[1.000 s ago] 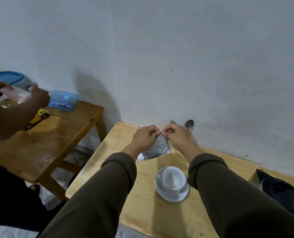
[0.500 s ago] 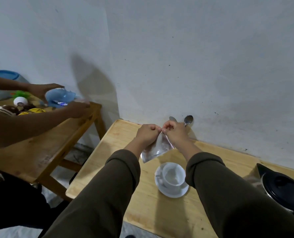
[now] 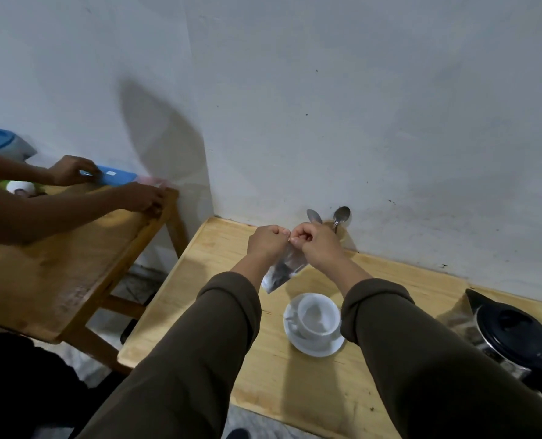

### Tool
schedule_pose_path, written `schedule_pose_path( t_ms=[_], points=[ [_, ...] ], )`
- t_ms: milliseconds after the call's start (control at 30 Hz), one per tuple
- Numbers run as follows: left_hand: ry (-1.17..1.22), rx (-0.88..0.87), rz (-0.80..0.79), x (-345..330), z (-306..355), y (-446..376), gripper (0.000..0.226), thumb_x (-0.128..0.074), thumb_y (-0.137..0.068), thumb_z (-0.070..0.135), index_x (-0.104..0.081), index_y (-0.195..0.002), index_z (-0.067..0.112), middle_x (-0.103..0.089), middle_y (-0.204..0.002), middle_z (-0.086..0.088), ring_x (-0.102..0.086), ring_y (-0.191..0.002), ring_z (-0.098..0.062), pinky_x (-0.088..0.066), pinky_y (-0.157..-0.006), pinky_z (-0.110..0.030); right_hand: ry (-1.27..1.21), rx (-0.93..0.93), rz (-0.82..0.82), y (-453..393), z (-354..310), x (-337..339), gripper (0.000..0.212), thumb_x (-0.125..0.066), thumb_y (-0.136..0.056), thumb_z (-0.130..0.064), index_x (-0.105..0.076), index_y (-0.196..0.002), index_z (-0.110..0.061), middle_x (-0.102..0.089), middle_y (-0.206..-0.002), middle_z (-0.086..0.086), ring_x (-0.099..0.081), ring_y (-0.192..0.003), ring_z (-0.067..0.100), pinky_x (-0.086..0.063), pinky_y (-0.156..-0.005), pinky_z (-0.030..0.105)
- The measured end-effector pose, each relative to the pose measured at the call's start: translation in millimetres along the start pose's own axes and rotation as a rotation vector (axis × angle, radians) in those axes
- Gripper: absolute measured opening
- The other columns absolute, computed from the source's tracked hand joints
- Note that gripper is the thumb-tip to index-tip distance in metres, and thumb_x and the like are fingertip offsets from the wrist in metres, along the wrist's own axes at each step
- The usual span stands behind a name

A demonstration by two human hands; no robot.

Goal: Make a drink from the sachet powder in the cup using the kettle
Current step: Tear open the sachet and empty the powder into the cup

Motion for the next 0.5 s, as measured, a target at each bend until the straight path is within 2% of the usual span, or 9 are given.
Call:
schedule_pose_path(
  t_ms=[67,133,167,267,367,433,500],
  points=[
    [-0.019,-0.006,0.012,-3,-1,2,0.026,-0.047,-0.088,0.016,-0.072,-0.091,0.016,-0.072,-0.108,-0.003,-0.062,-0.103,-0.023,-0.050,-0.092,-0.033,-0.037,-0.019,-0.028,4,2,3,0.020,-0.061,-0.085,-0.002,-0.059,-0.071,-0.016,-0.055,-0.077,0.005,-0.052,-0.066,0.011,-0.042,-0.057,0.013],
    [-0.031,0.002,0.037,-4,-5,3,0.027,-0.046,-0.089,0.017,-0.073,-0.092,0.016,-0.072,-0.109,-0.004,-0.062,-0.105,-0.026,-0.050,-0.092,-0.034,-0.065,-0.054,-0.082,11,3,7,0.021,-0.058,-0.087,0.001,-0.059,-0.072,-0.013,-0.051,-0.066,-0.002,-0.049,-0.055,0.003,-0.040,-0.050,0.011],
    [-0.048,0.005,0.055,-3,-8,3,0.027,-0.046,-0.090,0.017,-0.073,-0.093,0.015,-0.072,-0.109,-0.005,-0.062,-0.105,-0.026,-0.049,-0.091,-0.033,-0.058,-0.061,-0.112,14,4,8,0.024,-0.056,-0.088,0.001,-0.058,-0.069,-0.015,-0.050,-0.064,-0.005,-0.047,-0.055,0.003,-0.039,-0.051,0.013],
    [-0.088,0.009,0.088,1,-18,3,0.029,-0.045,-0.091,0.017,-0.073,-0.096,0.015,-0.072,-0.111,-0.005,-0.062,-0.106,-0.027,-0.048,-0.090,-0.031,-0.021,-0.078,-0.199,24,8,11,0.031,-0.057,-0.088,-0.002,-0.056,-0.065,-0.023,-0.052,-0.067,-0.004,-0.044,-0.062,0.008,-0.036,-0.059,0.018],
    [-0.138,-0.035,0.070,-5,-24,5,0.029,-0.044,-0.091,0.015,-0.072,-0.096,0.015,-0.072,-0.111,-0.005,-0.061,-0.107,-0.026,-0.044,-0.086,-0.027,-0.065,-0.118,-0.227,34,14,8,0.016,-0.061,-0.087,-0.005,-0.060,-0.075,-0.016,-0.057,-0.084,0.007,-0.050,-0.079,0.015,-0.041,-0.071,0.022],
    [-0.135,-0.064,0.059,-13,-28,9,0.028,-0.044,-0.091,0.014,-0.072,-0.094,0.016,-0.073,-0.108,-0.004,-0.062,-0.104,-0.026,-0.042,-0.082,-0.026,-0.087,-0.133,-0.236,41,18,7,0.010,-0.060,-0.087,-0.003,-0.061,-0.082,-0.012,-0.057,-0.088,0.010,-0.050,-0.084,0.017,-0.041,-0.071,0.021],
    [-0.124,-0.089,0.041,-23,-35,13,0.027,-0.044,-0.092,0.016,-0.071,-0.092,0.015,-0.073,-0.105,-0.006,-0.063,-0.102,-0.028,-0.045,-0.083,-0.029,-0.074,-0.146,-0.245,46,24,10,0.014,-0.059,-0.087,-0.001,-0.062,-0.079,-0.013,-0.058,-0.086,0.009,-0.051,-0.083,0.017,-0.042,-0.070,0.022]
  ],
)
Point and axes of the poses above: each hand's wrist, its own y-axis away from the middle knuckle, its own x-axis out of the back of the hand, z = x × y, the point moved 2 cm from there along -y, towards the middle knuckle
